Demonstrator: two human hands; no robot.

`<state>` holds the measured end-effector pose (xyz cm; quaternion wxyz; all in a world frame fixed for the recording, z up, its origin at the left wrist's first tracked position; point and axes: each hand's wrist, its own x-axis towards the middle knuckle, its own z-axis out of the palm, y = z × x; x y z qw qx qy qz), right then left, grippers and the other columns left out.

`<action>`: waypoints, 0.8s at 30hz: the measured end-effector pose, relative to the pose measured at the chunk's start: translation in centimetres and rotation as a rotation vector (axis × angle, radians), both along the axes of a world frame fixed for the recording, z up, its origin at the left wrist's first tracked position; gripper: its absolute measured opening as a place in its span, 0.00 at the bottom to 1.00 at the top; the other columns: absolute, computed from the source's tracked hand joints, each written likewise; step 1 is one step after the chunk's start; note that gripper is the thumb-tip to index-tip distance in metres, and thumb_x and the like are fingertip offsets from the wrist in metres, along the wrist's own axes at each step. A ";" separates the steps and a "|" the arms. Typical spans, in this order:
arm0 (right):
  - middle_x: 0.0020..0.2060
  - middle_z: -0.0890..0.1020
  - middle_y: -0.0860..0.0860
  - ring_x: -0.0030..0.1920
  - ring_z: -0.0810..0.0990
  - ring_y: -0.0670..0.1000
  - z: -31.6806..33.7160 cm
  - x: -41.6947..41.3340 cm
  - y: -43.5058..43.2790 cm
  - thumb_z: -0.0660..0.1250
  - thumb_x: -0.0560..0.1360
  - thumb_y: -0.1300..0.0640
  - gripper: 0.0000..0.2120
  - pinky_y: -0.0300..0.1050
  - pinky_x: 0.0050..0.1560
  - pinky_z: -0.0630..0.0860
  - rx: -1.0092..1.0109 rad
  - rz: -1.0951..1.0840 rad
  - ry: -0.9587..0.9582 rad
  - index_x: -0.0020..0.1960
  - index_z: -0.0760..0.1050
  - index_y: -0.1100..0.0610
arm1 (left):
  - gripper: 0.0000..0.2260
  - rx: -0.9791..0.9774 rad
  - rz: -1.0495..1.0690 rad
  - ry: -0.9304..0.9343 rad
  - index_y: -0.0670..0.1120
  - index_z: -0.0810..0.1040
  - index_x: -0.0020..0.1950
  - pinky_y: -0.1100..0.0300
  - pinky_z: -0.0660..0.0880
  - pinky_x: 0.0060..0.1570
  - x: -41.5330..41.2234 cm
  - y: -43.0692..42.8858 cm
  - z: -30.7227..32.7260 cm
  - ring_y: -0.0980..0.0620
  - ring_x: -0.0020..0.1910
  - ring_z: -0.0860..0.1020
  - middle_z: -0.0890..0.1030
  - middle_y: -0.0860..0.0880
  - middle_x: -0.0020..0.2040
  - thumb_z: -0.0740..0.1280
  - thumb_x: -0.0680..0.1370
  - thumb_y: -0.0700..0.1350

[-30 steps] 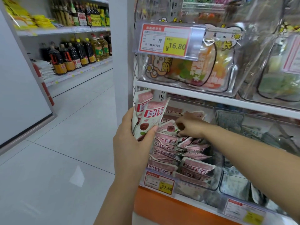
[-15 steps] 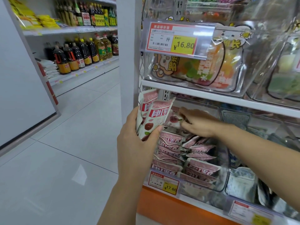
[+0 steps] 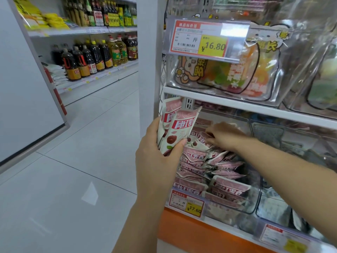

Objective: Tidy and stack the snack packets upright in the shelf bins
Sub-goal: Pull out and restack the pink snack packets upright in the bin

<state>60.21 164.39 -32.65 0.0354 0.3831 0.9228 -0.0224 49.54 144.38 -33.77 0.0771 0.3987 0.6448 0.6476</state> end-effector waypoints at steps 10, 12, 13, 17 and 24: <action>0.47 0.83 0.50 0.38 0.76 0.46 -0.7 -2.0 -0.1 0.63 0.78 0.51 0.11 0.40 0.42 0.70 -0.190 0.036 0.106 0.51 0.81 0.56 | 0.27 -0.010 -0.007 0.024 0.59 0.68 0.67 0.60 0.80 0.46 -0.2 -0.1 -0.1 0.61 0.51 0.79 0.79 0.59 0.53 0.73 0.71 0.50; 0.53 0.81 0.47 0.45 0.77 0.45 0.8 -0.4 0.0 0.63 0.78 0.50 0.12 0.39 0.49 0.69 -0.189 -0.041 0.245 0.56 0.79 0.53 | 0.26 -0.007 -0.010 0.016 0.60 0.68 0.66 0.62 0.79 0.44 -0.2 -0.2 -0.1 0.62 0.50 0.79 0.79 0.60 0.52 0.73 0.71 0.49; 0.53 0.81 0.47 0.45 0.77 0.45 1.5 0.7 0.1 0.62 0.78 0.51 0.11 0.38 0.49 0.70 -0.156 -0.078 0.271 0.56 0.79 0.52 | 0.26 -0.007 -0.011 0.014 0.60 0.68 0.66 0.63 0.79 0.44 -0.2 -0.2 -0.1 0.63 0.50 0.79 0.79 0.61 0.52 0.73 0.71 0.49; 0.56 0.80 0.45 0.51 0.79 0.47 2.3 3.9 -0.1 0.64 0.76 0.59 0.10 0.42 0.54 0.75 -0.063 -0.111 0.011 0.54 0.79 0.48 | 0.25 -0.023 -0.016 0.013 0.63 0.68 0.64 0.63 0.79 0.44 0.0 -0.1 0.0 0.63 0.49 0.79 0.79 0.62 0.51 0.74 0.71 0.49; 0.56 0.80 0.46 0.47 0.77 0.45 2.1 1.3 -1.7 0.67 0.75 0.51 0.12 0.37 0.49 0.70 -0.071 0.010 0.123 0.58 0.78 0.50 | 0.25 -0.001 -0.017 -0.006 0.65 0.68 0.62 0.62 0.79 0.46 0.7 0.1 0.2 0.62 0.50 0.79 0.79 0.61 0.51 0.74 0.71 0.48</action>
